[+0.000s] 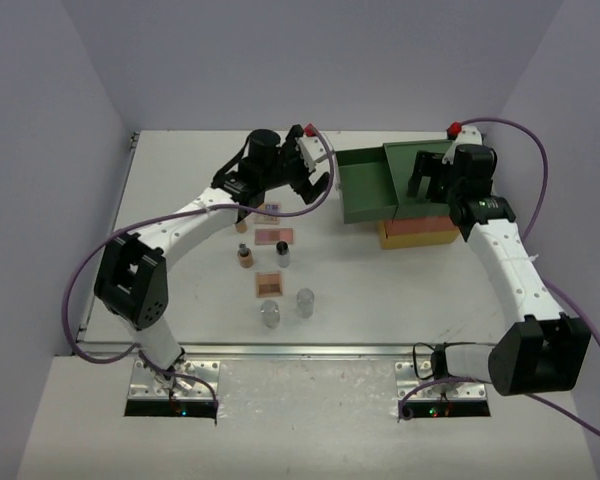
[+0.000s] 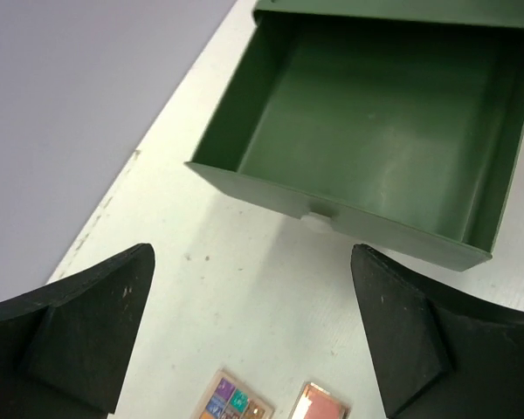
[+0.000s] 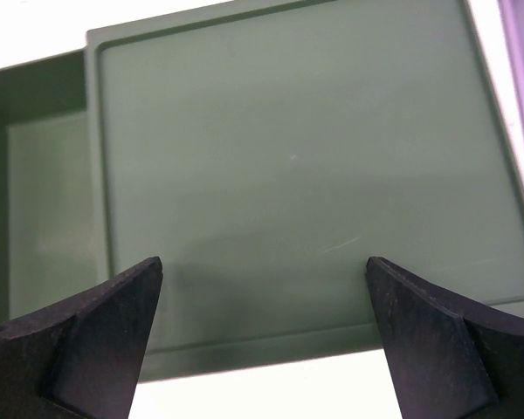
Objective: Organize the makeup
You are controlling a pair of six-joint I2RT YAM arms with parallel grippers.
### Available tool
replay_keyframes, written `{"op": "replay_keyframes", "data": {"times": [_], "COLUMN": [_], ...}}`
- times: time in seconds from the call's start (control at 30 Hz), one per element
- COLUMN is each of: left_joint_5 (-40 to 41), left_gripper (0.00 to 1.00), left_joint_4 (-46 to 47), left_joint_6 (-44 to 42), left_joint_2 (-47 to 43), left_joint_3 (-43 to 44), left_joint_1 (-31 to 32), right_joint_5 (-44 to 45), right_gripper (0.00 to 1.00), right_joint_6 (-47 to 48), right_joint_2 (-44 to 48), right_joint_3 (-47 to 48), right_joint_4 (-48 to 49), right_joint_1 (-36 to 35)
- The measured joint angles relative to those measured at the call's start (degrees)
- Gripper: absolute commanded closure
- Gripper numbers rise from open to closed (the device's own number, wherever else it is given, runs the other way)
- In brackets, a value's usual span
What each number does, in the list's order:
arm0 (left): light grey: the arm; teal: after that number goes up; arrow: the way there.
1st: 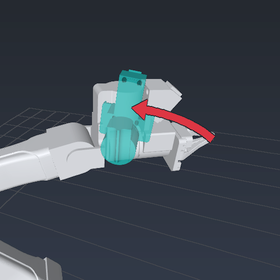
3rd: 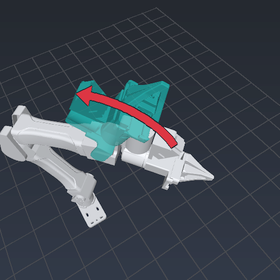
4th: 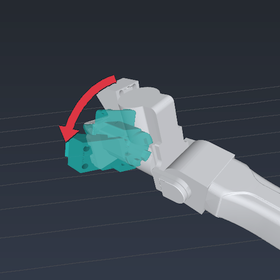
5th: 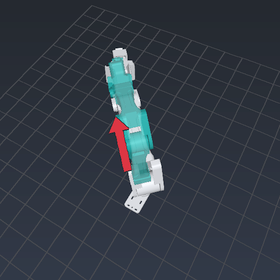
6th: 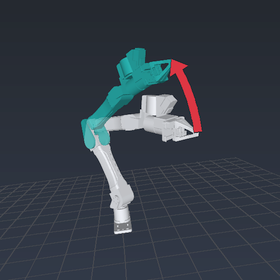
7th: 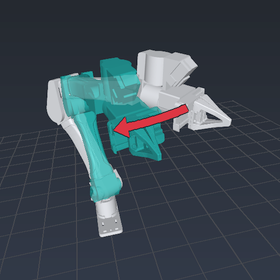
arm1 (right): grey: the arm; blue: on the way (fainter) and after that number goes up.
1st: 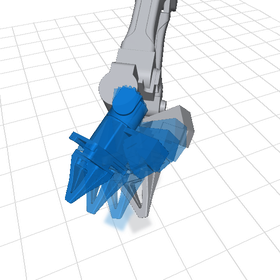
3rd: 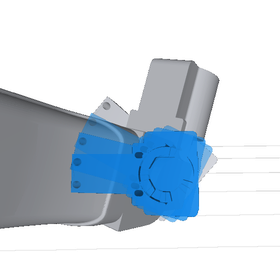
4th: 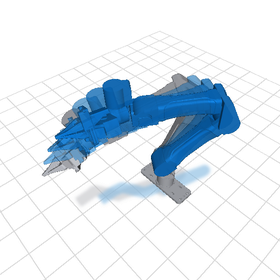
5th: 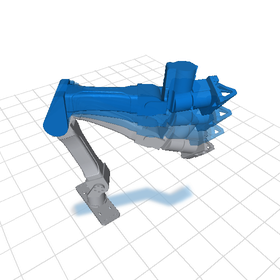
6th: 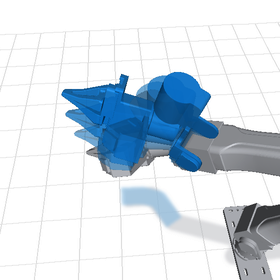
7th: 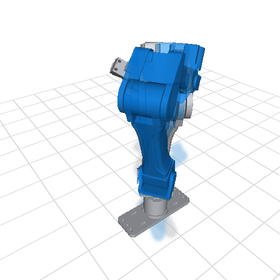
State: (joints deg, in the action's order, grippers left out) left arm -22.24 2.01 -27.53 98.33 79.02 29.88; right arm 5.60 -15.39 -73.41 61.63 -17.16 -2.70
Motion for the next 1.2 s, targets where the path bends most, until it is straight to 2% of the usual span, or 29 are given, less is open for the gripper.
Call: {"op": "replay_keyframes", "data": {"times": [0.2, 0.33, 0.53, 0.7, 0.87, 1.2], "left_joint_5": [6.7, 10.5, 12.3, 14.6, 15.9, 12.5], "left_gripper": [0.03, 0.03, 0.06, 0.08, 0.11, 0.15], "left_joint_4": [-5.6, -12.6, -24.3, -28.8, -28.4, -28.6], "left_joint_6": [0.9, 1.1, 2.7, 3.8, 3.8, 4.1], "left_joint_2": [-8.3, -12.6, -13.3, -11.0, -8.0, -3.1], "left_joint_3": [0.0, 0.1, 1.9, 1.3, -2.6, -5.5], "left_joint_1": [-1.1, -3.4, -14.1, -22.9, -23.1, -22.8], "right_joint_5": [-5.9, -9.1, -13.2, -12.7, -10.9, -8.5], "right_gripper": [0.01, 0.05, 0.08, 0.09, 0.08, 0.08], "right_joint_6": [0.2, -1.2, -3.8, -4.3, -4.3, -3.9], "right_joint_2": [4.0, 8.4, 14.1, 14.8, 14.4, 14.0], "right_joint_3": [-0.2, -1.2, -3.1, -3.3, -3.4, -4.9], "right_joint_4": [-4.1, -4.5, -4.8, -6.1, -8.9, -9.1], "right_joint_1": [-0.1, -0.1, -0.9, -4.4, -7.5, -8.5]}}
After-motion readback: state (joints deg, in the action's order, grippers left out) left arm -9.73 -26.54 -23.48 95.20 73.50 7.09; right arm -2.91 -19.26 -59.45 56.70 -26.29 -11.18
